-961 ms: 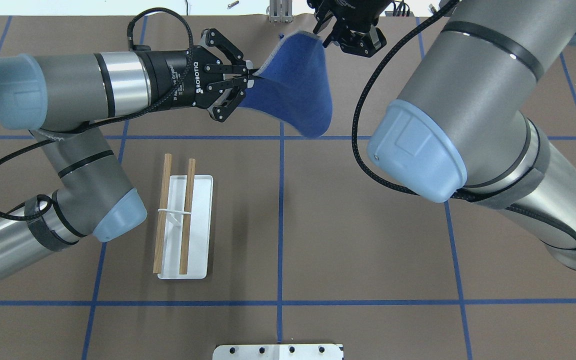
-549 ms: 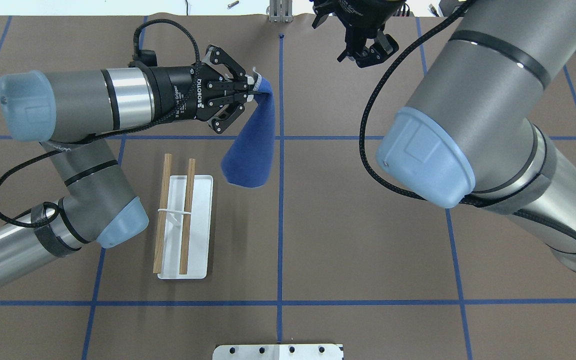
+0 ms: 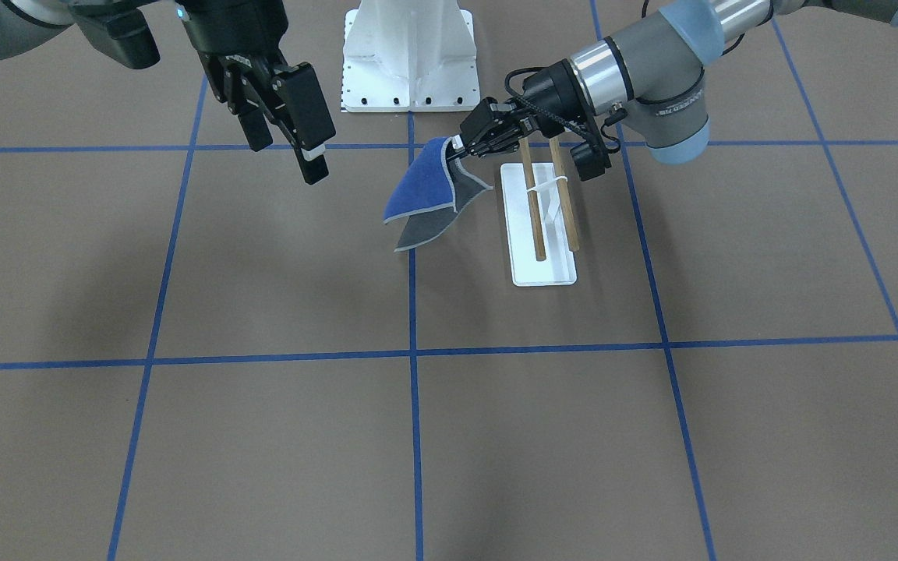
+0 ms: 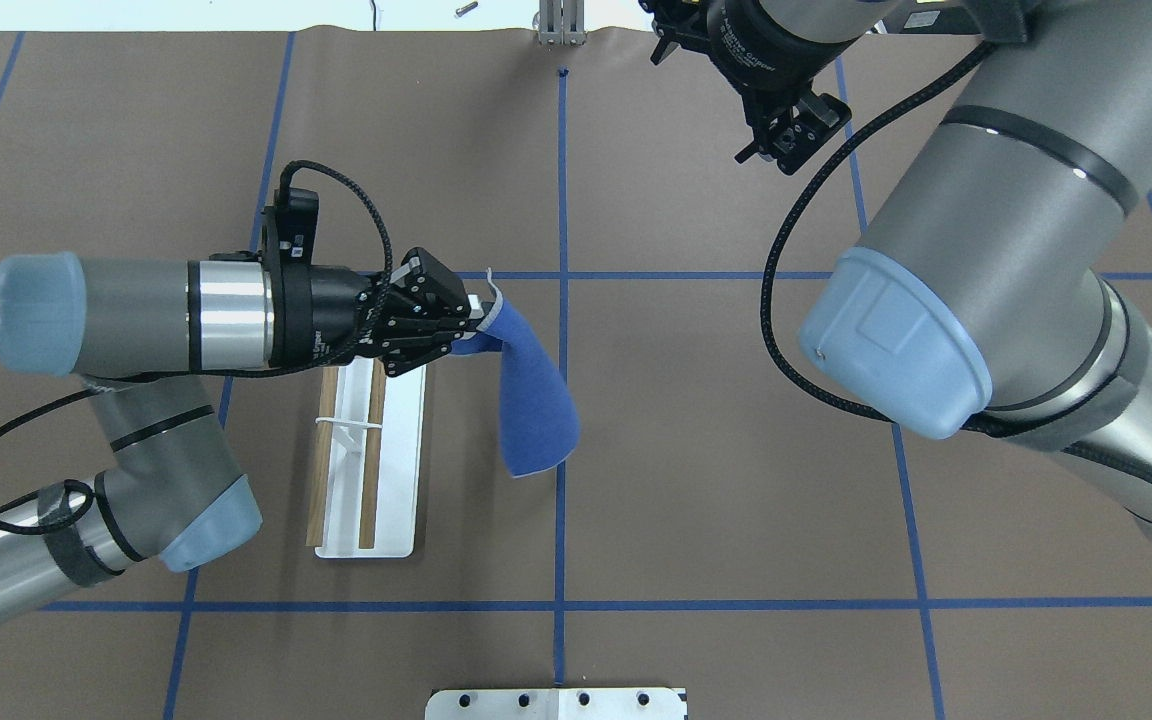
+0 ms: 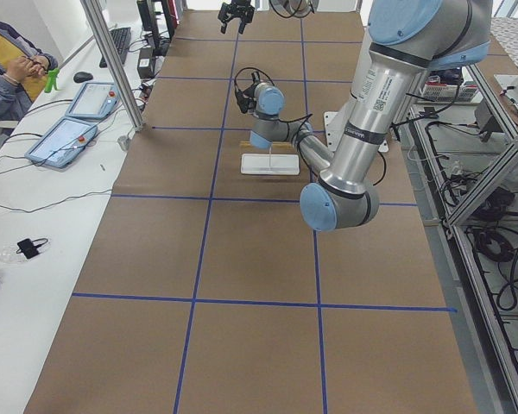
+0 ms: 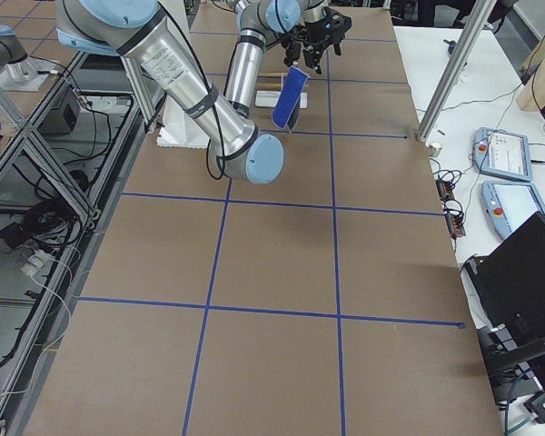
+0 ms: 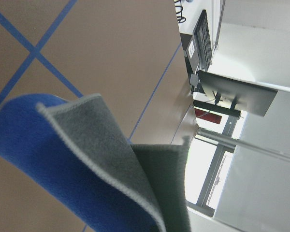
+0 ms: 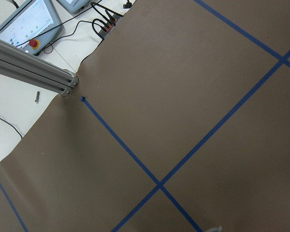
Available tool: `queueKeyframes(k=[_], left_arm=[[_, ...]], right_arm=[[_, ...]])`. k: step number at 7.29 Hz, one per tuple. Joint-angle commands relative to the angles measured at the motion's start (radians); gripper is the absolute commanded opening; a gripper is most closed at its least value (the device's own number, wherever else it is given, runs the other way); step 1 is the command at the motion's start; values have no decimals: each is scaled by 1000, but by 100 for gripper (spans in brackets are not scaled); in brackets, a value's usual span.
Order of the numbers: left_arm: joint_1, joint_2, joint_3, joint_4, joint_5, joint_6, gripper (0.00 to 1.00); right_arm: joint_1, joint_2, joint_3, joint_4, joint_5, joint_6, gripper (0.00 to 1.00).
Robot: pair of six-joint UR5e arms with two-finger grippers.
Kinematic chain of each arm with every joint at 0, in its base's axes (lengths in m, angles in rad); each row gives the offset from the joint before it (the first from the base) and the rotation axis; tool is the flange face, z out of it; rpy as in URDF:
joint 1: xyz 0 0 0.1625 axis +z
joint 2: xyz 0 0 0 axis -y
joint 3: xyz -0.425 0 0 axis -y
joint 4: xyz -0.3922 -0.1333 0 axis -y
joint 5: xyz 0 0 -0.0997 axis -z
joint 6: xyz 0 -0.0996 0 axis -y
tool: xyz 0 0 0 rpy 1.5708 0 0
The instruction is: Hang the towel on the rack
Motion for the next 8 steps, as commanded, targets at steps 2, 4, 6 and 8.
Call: queueKeyframes(k=[2,4,6,8], left_arm=[[-2,192,-17,-194,-19,89,0],[-11,258,-17,-273,-19,105,0],[-62,298,-6,-348,-21,105,0],[-190,312,42,-412,-156,105,0]], right_arm=[[0,-17,1,1,-1,-14,100],[0,-27,1,2,-24,-18,100],[6,-74,19,40,-24,-31,100],[23,-104,42,42,-24,-80,100]])
